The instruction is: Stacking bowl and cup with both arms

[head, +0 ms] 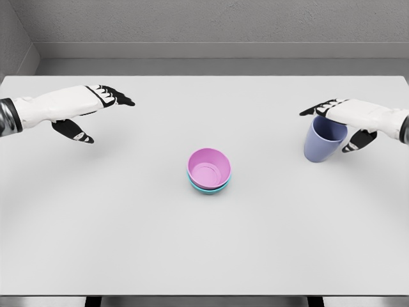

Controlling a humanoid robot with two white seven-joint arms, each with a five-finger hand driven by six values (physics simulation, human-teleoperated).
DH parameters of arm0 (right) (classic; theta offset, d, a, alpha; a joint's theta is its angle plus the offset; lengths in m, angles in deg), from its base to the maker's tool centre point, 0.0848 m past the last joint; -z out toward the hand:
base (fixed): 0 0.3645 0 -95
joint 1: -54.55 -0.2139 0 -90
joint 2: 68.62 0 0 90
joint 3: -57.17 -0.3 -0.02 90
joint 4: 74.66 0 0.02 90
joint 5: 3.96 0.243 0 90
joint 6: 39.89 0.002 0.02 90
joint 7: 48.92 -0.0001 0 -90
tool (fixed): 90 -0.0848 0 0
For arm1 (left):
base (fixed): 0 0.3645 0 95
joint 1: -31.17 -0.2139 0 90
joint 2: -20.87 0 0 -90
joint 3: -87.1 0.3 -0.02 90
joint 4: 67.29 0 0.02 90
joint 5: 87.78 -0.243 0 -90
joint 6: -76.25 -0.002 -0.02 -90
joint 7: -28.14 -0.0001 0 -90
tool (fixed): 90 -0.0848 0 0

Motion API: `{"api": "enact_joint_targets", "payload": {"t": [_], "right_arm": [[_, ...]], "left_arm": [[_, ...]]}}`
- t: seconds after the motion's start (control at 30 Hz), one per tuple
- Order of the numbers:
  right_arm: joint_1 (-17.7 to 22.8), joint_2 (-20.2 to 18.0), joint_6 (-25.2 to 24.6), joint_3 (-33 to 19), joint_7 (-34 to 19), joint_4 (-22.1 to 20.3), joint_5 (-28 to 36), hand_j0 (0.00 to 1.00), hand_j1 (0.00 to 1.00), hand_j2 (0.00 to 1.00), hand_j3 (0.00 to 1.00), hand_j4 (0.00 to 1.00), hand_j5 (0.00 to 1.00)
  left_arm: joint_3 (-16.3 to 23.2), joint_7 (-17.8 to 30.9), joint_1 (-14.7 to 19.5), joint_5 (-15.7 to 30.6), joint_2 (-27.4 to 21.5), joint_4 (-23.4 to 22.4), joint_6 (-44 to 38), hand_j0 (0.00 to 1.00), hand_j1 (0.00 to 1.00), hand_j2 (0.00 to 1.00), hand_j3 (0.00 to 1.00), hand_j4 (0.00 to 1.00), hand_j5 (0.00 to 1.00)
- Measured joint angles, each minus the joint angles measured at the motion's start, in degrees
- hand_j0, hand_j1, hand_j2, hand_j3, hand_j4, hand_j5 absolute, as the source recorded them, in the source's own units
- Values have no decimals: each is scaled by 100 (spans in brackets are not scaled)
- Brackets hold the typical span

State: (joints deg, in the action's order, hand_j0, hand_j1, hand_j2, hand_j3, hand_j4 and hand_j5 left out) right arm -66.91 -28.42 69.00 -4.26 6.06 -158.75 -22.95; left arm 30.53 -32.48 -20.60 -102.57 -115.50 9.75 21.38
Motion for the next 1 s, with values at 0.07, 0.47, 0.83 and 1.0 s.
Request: {"api": "enact_joint_targets", "payload": {"t": [0.07, 0.47, 0.83, 1.0], "right_arm": [[-9, 31, 0, 0, 0, 26, 0, 100, 100, 100, 100, 100, 100], [-114, 90, -23, 153, -1, 61, -7, 75, 75, 75, 75, 75, 75], [-123, 80, -7, 142, 1, 37, -7, 72, 72, 72, 72, 72, 72], [-176, 75, -10, 113, 0, 17, -9, 71, 71, 71, 71, 71, 71]], "left_arm": [[0, 0, 0, 5, -1, 4, 0, 100, 100, 100, 100, 100, 100], [0, 0, 0, 0, 0, 7, 0, 100, 100, 100, 100, 100, 100], [0, 0, -35, 0, -7, 12, 0, 100, 100, 100, 100, 100, 100], [0, 0, -35, 0, -8, 13, 0, 100, 100, 100, 100, 100, 100]]}}
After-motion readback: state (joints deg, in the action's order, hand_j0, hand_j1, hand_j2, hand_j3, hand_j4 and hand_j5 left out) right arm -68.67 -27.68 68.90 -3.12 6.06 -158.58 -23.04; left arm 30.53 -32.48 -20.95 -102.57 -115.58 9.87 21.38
